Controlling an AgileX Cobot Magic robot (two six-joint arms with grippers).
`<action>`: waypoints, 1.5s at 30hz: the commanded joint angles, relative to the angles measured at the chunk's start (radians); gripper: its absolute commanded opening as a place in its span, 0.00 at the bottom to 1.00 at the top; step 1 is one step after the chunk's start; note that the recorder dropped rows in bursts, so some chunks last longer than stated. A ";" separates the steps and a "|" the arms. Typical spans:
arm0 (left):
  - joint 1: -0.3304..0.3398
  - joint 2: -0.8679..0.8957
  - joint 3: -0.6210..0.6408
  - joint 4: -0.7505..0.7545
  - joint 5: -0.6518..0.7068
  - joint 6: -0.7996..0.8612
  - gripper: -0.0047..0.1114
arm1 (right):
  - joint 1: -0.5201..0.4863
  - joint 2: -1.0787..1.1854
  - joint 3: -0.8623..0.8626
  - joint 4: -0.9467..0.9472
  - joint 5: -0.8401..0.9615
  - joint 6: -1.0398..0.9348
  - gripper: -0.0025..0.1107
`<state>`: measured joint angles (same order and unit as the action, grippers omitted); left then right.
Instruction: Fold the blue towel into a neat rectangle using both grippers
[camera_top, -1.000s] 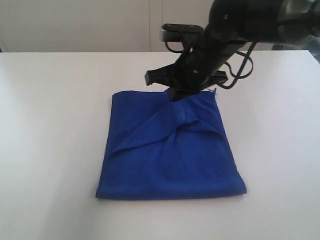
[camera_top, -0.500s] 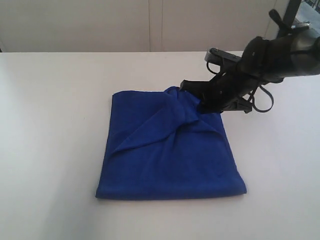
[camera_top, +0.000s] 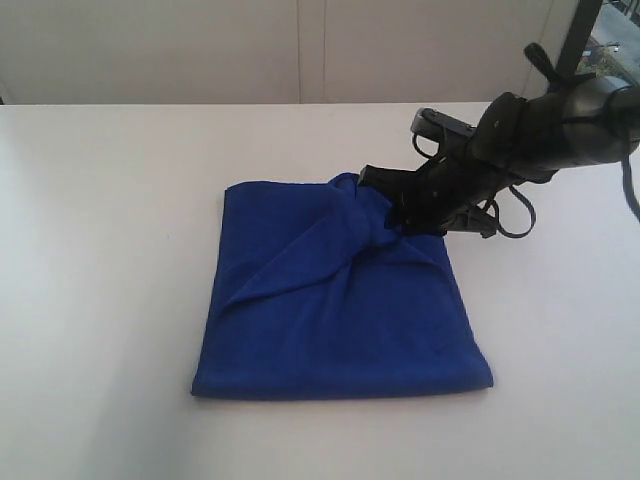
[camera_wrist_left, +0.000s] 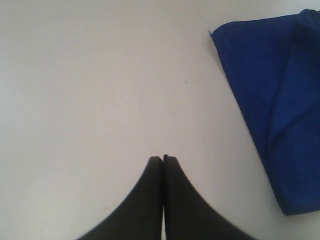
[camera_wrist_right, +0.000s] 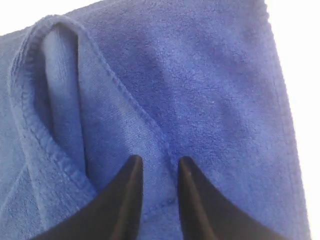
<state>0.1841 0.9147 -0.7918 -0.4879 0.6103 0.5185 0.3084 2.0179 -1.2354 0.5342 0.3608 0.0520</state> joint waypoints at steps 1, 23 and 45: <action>0.003 -0.007 0.004 -0.009 0.011 0.004 0.04 | -0.009 -0.001 0.003 -0.020 0.008 0.001 0.24; 0.003 -0.007 0.004 -0.009 0.011 0.004 0.04 | -0.009 -0.001 0.003 -0.060 0.003 0.006 0.24; 0.003 -0.007 0.004 -0.009 0.011 0.004 0.04 | 0.003 -0.001 0.003 -0.033 0.041 0.039 0.19</action>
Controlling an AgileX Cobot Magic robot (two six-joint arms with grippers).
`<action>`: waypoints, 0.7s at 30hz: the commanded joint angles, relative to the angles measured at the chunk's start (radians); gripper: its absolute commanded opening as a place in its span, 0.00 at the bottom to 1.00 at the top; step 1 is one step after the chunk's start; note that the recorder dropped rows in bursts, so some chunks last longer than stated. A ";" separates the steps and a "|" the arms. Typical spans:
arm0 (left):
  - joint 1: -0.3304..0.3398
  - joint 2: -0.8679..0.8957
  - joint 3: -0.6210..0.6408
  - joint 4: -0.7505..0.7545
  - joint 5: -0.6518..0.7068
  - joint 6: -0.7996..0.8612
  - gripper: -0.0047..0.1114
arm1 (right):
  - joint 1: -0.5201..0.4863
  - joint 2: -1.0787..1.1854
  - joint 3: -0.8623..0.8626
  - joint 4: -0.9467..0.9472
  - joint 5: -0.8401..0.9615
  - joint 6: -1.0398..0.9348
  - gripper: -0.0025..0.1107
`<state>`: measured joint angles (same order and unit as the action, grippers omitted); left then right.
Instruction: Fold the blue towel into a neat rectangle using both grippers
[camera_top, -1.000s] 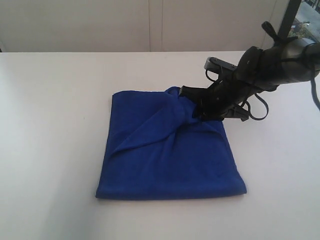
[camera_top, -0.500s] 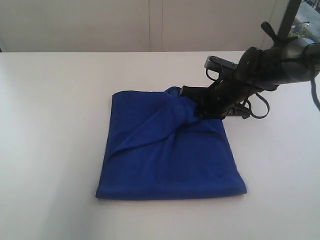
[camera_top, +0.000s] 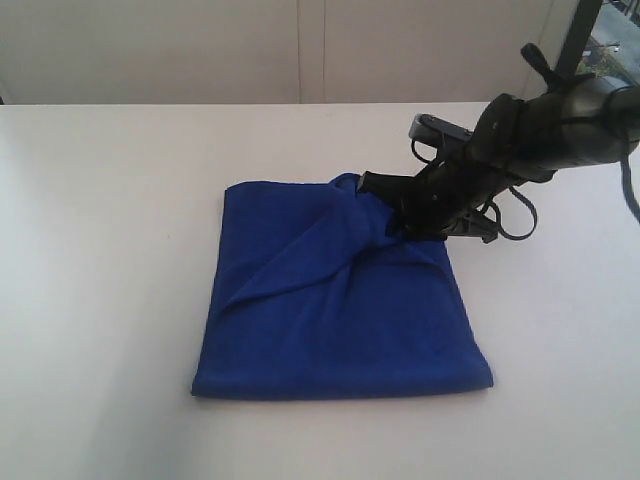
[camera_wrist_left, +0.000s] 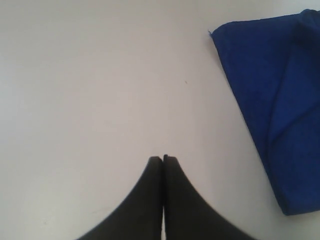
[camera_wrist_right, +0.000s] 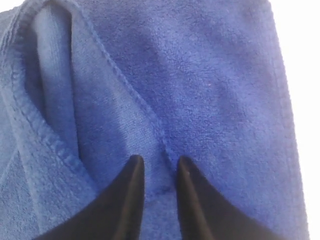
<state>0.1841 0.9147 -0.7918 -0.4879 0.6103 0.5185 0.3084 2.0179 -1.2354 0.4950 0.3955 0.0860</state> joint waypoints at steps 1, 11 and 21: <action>0.003 -0.007 0.004 -0.009 0.011 0.004 0.04 | 0.003 -0.001 0.003 0.006 0.006 0.005 0.16; 0.003 -0.007 0.004 -0.009 0.011 0.004 0.04 | 0.003 -0.031 0.001 0.000 -0.036 -0.002 0.02; 0.003 -0.007 0.004 -0.009 0.011 0.004 0.04 | 0.003 -0.192 0.000 -0.139 -0.016 -0.062 0.02</action>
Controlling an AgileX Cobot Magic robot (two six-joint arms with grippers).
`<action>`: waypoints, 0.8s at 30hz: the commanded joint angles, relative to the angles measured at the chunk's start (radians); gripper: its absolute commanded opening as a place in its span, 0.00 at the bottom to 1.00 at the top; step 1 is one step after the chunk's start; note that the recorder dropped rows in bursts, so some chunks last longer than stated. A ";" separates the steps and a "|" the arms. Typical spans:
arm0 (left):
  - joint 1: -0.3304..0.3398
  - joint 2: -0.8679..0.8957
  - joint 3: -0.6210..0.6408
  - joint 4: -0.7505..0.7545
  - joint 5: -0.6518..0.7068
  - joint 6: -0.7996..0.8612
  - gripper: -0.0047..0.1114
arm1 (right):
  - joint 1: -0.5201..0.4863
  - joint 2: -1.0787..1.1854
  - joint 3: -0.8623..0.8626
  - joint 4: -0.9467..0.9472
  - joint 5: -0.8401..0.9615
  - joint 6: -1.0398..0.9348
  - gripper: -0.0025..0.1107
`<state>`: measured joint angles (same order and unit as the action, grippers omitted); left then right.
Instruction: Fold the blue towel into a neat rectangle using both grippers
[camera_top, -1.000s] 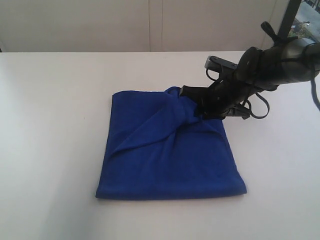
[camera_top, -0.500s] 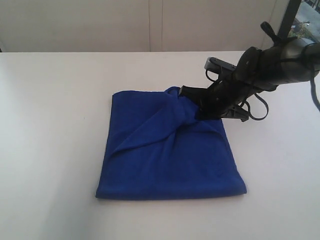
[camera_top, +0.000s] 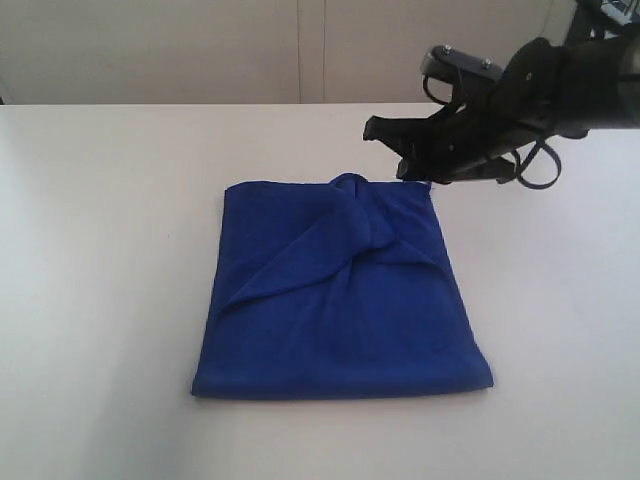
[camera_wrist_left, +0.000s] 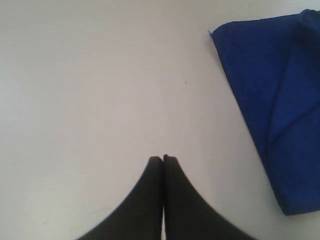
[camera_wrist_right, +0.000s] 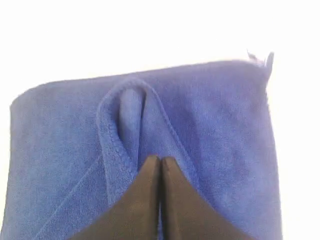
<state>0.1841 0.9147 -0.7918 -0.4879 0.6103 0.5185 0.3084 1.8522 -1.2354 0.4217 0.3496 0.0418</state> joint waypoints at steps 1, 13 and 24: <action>0.003 -0.007 0.004 -0.009 0.011 0.004 0.04 | 0.000 -0.015 0.002 -0.065 0.054 -0.012 0.02; 0.003 -0.007 0.004 -0.009 0.011 0.004 0.04 | 0.000 0.120 0.004 -0.052 0.079 0.120 0.23; 0.003 -0.007 0.004 -0.009 0.011 0.004 0.04 | 0.002 0.168 0.004 0.023 0.047 0.120 0.23</action>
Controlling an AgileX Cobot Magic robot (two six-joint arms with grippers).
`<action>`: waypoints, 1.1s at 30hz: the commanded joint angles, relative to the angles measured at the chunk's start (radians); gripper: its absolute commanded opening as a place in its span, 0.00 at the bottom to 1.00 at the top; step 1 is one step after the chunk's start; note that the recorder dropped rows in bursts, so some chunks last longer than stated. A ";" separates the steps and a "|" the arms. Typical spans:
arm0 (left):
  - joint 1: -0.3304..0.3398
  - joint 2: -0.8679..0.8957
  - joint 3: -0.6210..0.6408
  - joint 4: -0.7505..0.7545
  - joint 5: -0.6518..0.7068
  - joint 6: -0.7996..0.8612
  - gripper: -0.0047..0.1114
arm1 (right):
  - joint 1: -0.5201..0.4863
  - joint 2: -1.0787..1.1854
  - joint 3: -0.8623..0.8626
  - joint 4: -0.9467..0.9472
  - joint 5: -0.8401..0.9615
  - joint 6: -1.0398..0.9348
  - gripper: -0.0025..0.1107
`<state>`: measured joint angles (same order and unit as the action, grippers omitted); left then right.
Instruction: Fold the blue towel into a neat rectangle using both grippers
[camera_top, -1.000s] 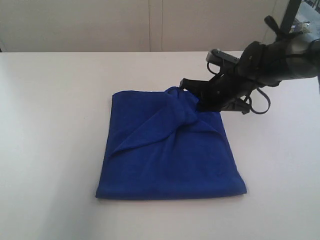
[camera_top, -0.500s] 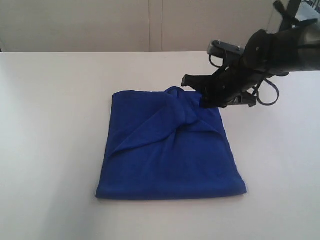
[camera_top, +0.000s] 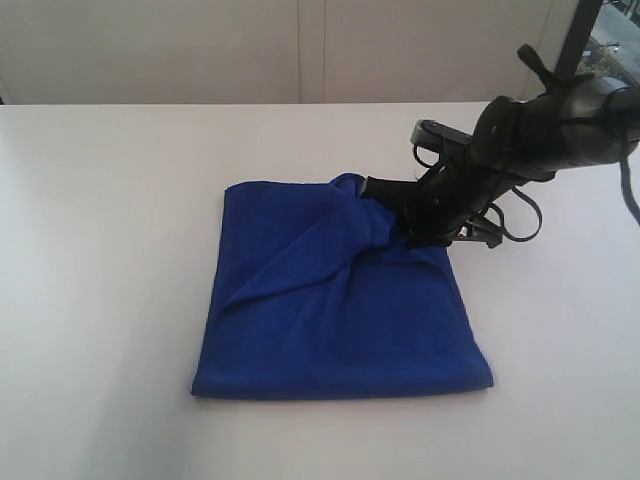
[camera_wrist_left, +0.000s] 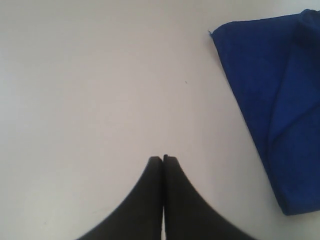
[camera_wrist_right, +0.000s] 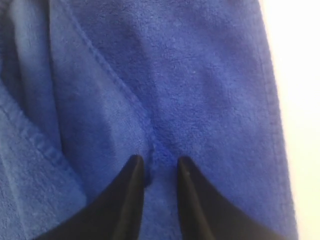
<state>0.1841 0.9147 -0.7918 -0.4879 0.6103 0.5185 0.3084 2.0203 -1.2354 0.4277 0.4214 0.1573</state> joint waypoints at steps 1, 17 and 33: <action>0.003 -0.007 0.004 -0.009 0.011 0.004 0.04 | 0.002 0.000 0.004 0.021 -0.025 0.004 0.23; 0.003 -0.007 0.004 -0.009 0.011 0.004 0.04 | 0.010 0.017 0.004 0.058 -0.030 -0.028 0.23; 0.003 -0.007 0.004 -0.009 0.011 0.004 0.04 | 0.010 0.013 0.004 0.066 -0.069 -0.029 0.02</action>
<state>0.1841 0.9147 -0.7918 -0.4879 0.6103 0.5185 0.3188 2.0412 -1.2354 0.4941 0.3672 0.1394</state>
